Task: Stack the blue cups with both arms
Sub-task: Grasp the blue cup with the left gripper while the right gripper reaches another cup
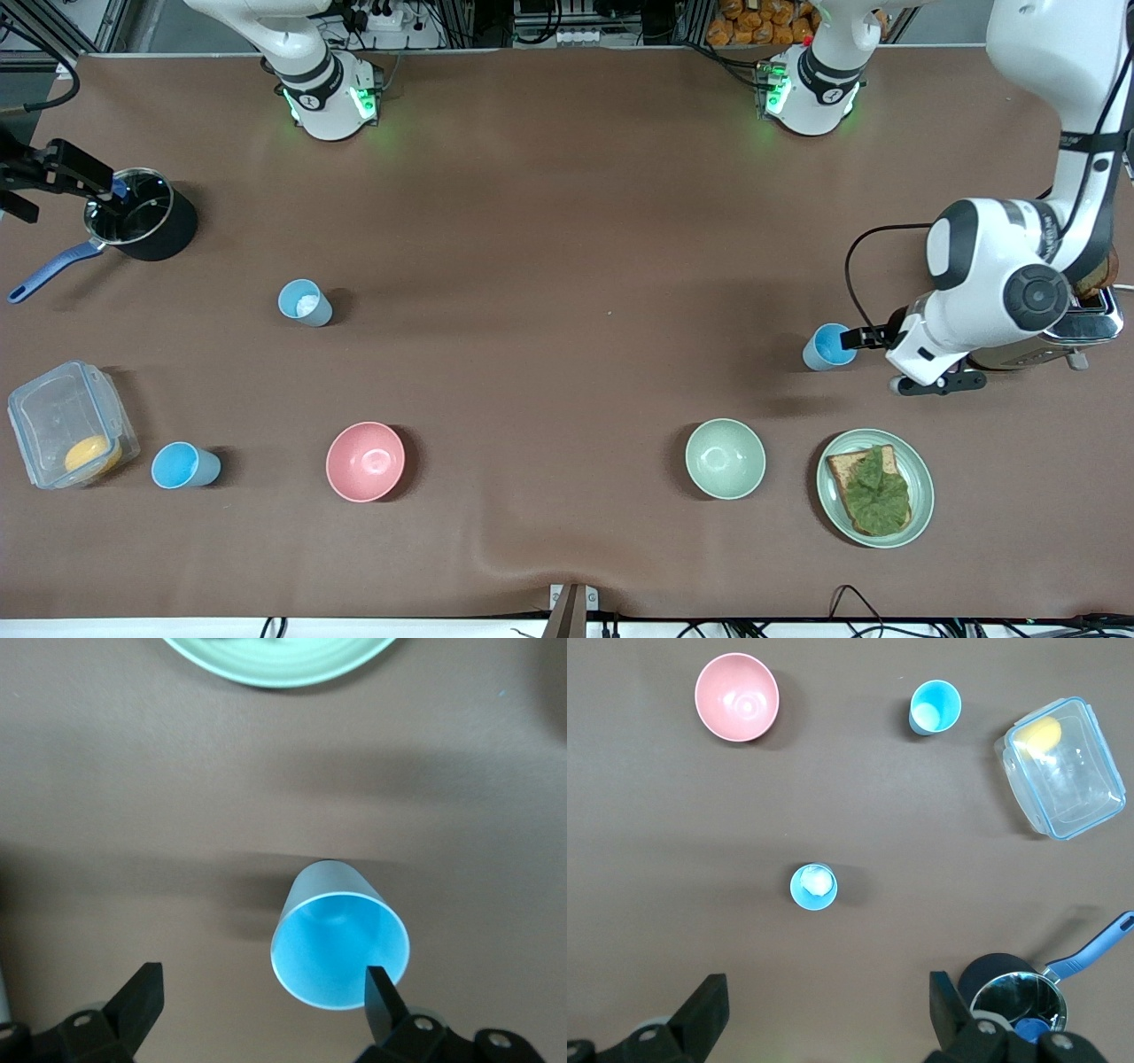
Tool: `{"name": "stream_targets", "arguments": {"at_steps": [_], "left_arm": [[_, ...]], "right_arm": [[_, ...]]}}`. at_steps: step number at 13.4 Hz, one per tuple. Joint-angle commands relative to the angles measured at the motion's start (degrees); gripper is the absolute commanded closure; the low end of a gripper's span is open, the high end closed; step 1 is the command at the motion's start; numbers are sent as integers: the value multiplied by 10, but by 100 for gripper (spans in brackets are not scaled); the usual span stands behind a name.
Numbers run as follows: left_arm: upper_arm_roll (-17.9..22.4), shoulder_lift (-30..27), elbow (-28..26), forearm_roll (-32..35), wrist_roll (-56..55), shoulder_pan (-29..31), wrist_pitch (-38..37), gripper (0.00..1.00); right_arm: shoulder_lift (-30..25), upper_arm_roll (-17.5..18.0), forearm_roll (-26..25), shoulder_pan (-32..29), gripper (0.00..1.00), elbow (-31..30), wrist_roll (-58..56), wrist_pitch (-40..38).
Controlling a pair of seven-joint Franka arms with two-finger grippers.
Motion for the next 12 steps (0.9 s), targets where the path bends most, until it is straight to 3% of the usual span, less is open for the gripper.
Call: {"name": "stream_targets", "arguments": {"at_steps": [1,3,7,9,12], "left_arm": [[-2,14,-7,-4,12,7,20,0],[-3,28,-6,-4,12,8,30,0],[-3,40,-7,-4,12,7,34,17],[-3,45,-7,-4,12,7,34,33],[-3,49,-5,-4,12,5,34,75]], "right_arm": [[3,10,-5,-24,0,11,5,-10],[4,10,-3,-35,0,10,4,-10],[25,12,-2,-21,0,5,6,-10],[42,13,2,-23,0,3,-1,-12],[57,12,7,-17,0,-29,-5,2]]}}
